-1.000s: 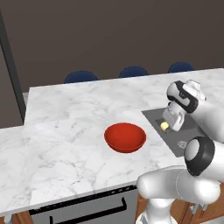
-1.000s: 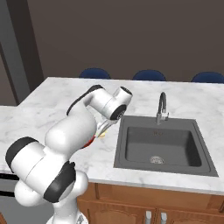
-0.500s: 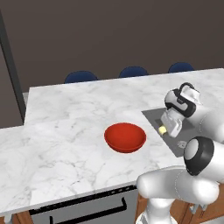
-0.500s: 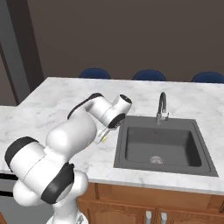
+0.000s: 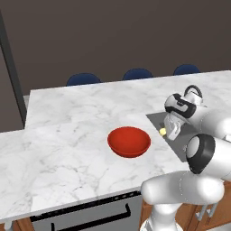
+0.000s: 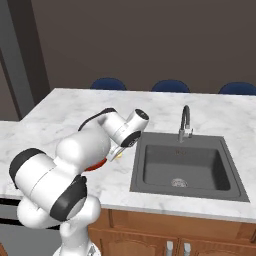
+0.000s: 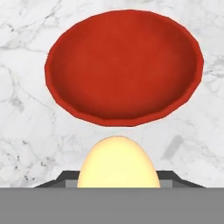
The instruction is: Gather the eggs and milk located in the vicinity of the sink area and place them right next to the bowl.
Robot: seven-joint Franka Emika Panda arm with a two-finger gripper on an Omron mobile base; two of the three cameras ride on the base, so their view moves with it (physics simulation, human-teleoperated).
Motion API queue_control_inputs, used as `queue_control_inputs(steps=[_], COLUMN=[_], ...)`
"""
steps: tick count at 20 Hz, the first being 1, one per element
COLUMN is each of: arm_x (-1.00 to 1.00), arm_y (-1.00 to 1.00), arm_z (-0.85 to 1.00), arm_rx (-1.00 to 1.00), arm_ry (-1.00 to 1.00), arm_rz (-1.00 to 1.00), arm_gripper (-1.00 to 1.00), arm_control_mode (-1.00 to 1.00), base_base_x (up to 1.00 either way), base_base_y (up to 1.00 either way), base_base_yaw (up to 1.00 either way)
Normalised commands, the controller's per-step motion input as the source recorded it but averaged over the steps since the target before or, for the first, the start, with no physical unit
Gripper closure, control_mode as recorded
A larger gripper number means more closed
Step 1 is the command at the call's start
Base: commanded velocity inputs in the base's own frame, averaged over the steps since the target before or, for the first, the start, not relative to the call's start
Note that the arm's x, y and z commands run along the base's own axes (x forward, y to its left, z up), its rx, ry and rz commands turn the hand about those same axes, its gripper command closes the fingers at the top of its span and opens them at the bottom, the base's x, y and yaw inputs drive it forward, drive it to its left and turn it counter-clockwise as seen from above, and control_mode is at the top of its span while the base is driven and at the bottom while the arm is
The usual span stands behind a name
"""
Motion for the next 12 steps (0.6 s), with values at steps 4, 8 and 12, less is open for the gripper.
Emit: queue_control_inputs(steps=[4, 8, 12], arm_x=[0.14, 0.0, 0.0], arm_y=[0.0, 0.0, 0.04], arm_z=[-0.04, -0.21, -0.41], arm_rx=[0.0, 0.0, 0.0], arm_ry=[0.0, 0.0, 0.0], arm_rz=[-0.01, 0.0, 0.01], arm_gripper=[1.0, 1.0, 1.0], arm_control_mode=[-1.0, -1.0, -1.0], base_base_x=[0.0, 0.0, 0.0], base_base_y=[0.0, 0.0, 0.0], base_base_yaw=[0.0, 0.0, 0.0])
